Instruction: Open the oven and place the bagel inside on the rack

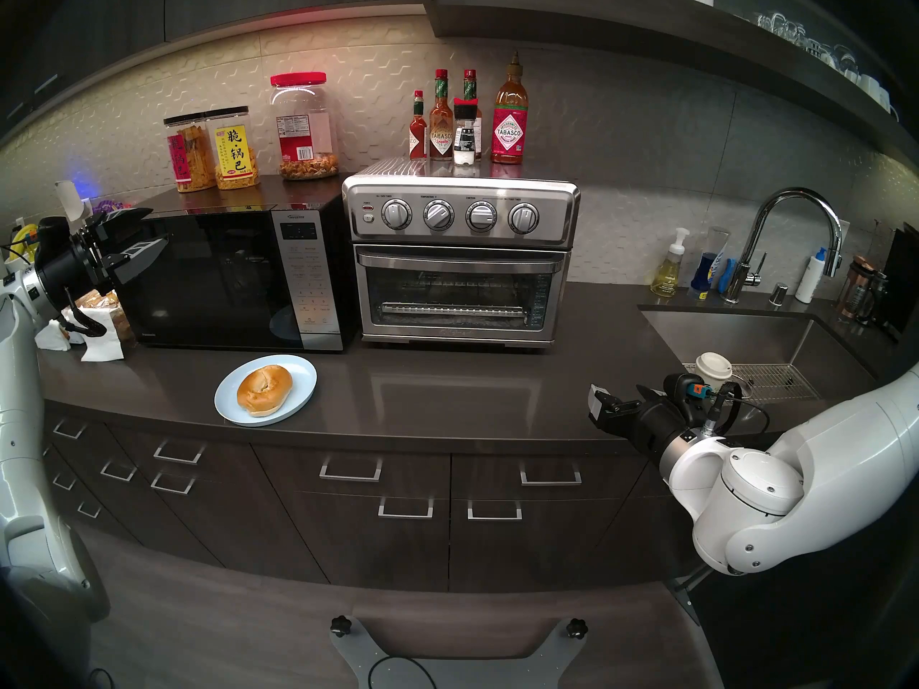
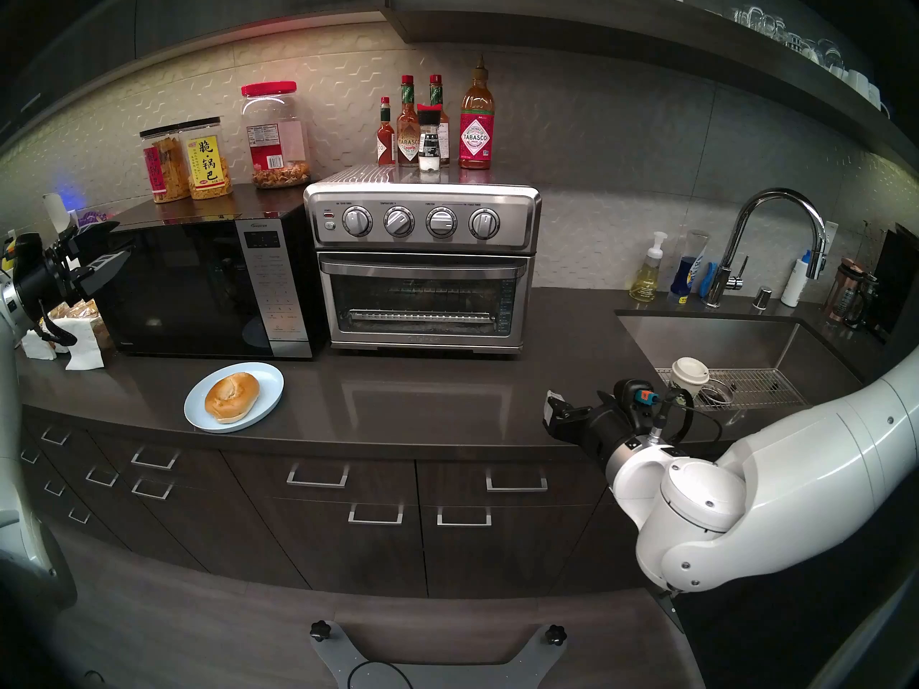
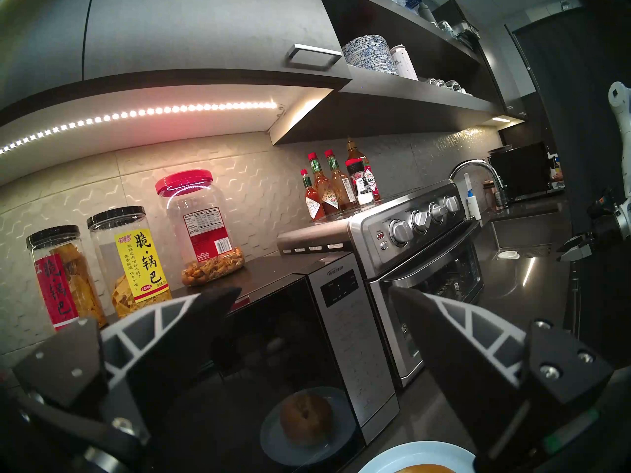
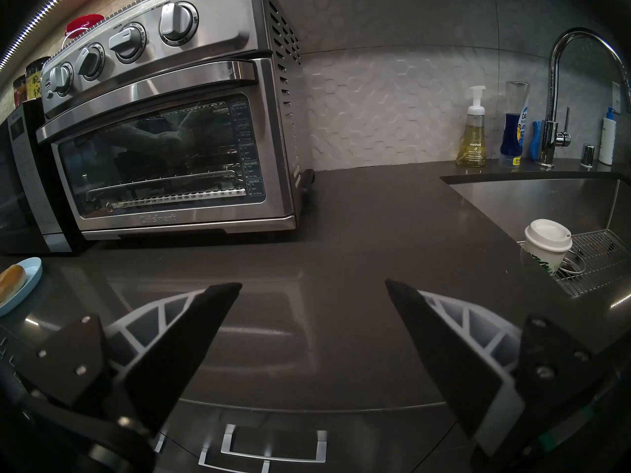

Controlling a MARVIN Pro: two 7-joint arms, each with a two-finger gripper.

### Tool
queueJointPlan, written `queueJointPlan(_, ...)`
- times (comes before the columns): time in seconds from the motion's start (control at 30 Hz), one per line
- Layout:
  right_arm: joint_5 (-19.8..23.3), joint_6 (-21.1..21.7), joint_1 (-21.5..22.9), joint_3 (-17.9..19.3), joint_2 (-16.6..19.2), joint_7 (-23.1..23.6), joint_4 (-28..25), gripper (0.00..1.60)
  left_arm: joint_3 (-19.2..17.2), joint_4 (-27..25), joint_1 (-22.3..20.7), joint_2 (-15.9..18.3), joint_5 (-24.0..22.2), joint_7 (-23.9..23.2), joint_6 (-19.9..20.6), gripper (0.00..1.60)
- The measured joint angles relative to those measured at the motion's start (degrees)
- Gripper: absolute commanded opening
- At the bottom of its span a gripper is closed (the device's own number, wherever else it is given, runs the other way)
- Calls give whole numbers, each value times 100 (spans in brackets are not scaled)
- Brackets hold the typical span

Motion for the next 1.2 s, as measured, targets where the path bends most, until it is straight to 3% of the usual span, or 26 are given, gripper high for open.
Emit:
queueJointPlan(0.23,-1,0,-2,0,2,0,0,160,-7,-30,7,-19,6,42,24,160)
queueJointPlan(0.6,-4,0,-5,0,5,1,2,160,-93,-693,309,-321,-9,181,565,160)
queueJointPlan(0.87,-6,0,-7,2,7,1,3,160,-397,-1380,792,-573,7,267,1021,160)
queueJointPlan(1.2,-7,0,-8,2,8,1,3,160,-809,-1716,1287,-730,104,239,1168,160)
